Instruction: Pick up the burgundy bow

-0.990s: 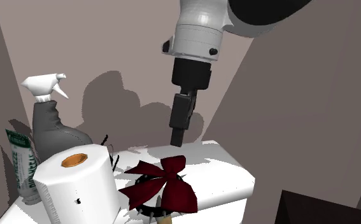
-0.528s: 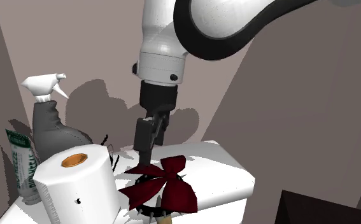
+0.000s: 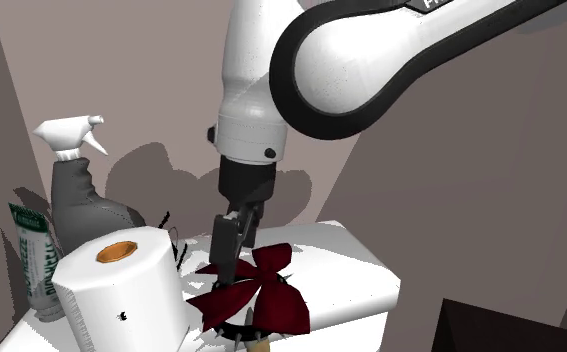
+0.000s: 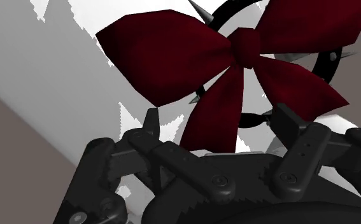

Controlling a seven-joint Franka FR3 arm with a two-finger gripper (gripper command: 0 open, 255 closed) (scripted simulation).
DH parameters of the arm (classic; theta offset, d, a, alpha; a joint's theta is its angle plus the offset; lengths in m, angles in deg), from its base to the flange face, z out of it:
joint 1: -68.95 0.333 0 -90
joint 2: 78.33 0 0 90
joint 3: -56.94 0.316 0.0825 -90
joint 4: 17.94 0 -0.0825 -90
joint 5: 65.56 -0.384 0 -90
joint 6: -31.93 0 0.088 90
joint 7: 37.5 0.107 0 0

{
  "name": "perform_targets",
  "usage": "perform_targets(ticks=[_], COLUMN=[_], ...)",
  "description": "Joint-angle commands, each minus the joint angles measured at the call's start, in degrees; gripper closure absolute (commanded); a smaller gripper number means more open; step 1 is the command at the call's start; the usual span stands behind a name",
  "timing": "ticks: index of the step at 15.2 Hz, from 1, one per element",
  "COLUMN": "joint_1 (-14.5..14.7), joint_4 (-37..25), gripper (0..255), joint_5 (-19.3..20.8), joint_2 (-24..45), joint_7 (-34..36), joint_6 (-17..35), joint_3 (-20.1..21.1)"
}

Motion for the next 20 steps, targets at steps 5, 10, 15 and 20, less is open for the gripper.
perform_targets(ticks=[5, 10, 15, 20], joint_1=[0.1, 0.0, -0.1, -0.1], joint_4=[0.2, 0.2, -2.2, -5.0], gripper=[255, 255, 255, 255], joint_5=[0.1, 0.0, -0.2, -0.4], joint_2=[0.4, 0.1, -1.1, -1.9], joint_7=[0.1, 0.0, -0.1, -0.1], joint_6=[0.6, 0.3, -3.3, -6.9], joint_3=[0.0, 0.0, 0.0, 0.1])
